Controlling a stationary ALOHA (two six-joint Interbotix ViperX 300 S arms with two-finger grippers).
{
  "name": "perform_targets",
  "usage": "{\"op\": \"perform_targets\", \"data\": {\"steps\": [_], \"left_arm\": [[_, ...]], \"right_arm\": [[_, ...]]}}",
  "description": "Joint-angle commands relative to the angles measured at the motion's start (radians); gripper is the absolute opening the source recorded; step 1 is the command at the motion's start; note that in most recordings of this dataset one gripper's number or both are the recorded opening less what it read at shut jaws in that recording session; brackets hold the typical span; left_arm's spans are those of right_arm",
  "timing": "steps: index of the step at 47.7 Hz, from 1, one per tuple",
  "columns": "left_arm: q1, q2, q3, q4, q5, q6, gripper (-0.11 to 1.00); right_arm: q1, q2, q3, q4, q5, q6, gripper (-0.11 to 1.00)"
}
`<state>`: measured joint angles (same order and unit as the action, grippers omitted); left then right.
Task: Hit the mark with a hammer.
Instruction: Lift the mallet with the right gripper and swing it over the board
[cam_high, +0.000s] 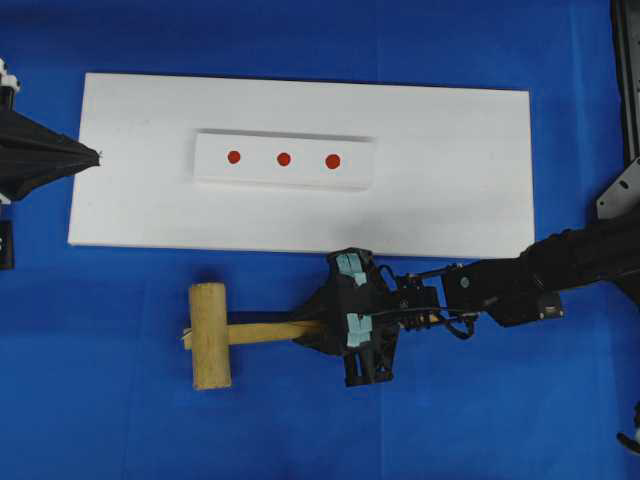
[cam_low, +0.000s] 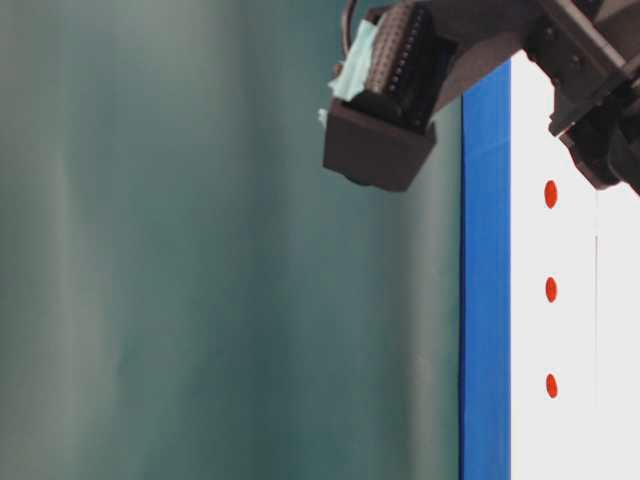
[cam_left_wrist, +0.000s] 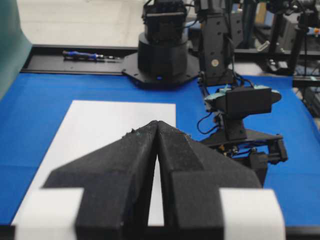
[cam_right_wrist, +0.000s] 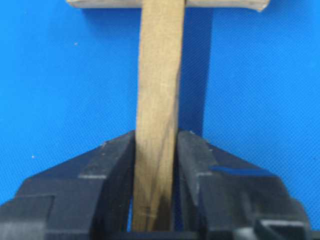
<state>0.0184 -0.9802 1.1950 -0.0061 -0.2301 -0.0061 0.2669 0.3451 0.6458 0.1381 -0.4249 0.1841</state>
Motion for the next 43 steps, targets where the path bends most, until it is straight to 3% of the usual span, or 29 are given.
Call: {"op": "perform_targets", "data": {"steps": [1,20,34,43], "left_arm": [[0.002,0.005,-0.009,-0.002,-0.006,-0.002,0.0],[0.002,0.006,-0.009,-0.002,0.006,-0.003,0.0],[0.0,0.003,-0.009,-0.002,0.011,-0.003,0.0],[0.002,0.0,-0.009,-0.002,0.011,-0.003,0.0]], "right_arm": [[0.005,-0.012,-0.017,-0.003,-0.006,-0.002,0.1],[0.005,-0.206,0.014,-0.002,0.026,-0.002,0.1],[-0.006,-0.405,0.034,-0.003,0.16,-0.003,0.1],[-0.025,-0.43,0.034,-0.003,0.181,-0.003,0.1]]}}
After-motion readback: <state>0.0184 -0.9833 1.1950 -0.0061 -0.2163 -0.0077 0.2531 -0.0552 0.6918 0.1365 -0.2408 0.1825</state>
